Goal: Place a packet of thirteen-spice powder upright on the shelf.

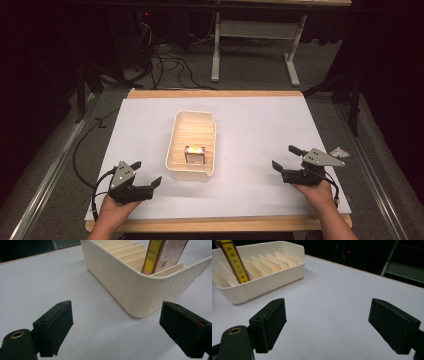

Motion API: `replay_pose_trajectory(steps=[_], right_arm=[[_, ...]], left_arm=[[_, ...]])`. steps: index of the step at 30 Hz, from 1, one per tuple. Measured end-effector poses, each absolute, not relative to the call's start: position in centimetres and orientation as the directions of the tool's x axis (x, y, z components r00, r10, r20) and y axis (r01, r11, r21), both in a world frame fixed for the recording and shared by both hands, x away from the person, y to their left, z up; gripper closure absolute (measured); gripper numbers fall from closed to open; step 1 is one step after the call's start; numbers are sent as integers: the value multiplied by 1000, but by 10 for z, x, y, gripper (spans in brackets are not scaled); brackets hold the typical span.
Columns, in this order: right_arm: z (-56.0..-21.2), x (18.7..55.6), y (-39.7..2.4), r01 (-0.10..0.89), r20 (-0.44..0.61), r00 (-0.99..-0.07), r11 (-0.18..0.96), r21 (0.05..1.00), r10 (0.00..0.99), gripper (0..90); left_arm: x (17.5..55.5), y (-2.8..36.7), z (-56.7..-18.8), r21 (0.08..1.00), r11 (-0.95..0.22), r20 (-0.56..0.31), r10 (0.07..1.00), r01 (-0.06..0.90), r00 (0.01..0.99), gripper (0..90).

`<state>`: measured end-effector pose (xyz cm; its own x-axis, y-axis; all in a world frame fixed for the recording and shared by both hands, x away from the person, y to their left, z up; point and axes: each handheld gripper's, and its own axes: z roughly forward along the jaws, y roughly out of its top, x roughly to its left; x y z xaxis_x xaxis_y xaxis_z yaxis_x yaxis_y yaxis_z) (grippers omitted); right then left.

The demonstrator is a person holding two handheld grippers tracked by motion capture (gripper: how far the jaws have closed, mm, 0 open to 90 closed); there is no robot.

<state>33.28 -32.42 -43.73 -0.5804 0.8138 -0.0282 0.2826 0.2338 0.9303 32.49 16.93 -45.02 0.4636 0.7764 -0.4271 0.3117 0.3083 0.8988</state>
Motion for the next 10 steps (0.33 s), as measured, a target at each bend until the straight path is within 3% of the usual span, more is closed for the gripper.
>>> replay_pose_trajectory(steps=[10], right_arm=[[-440,338,-326,302,-2,-584,220,928,812,151]], left_arm=[[323,171,-450,900,308,-424,780,307,461,122]])
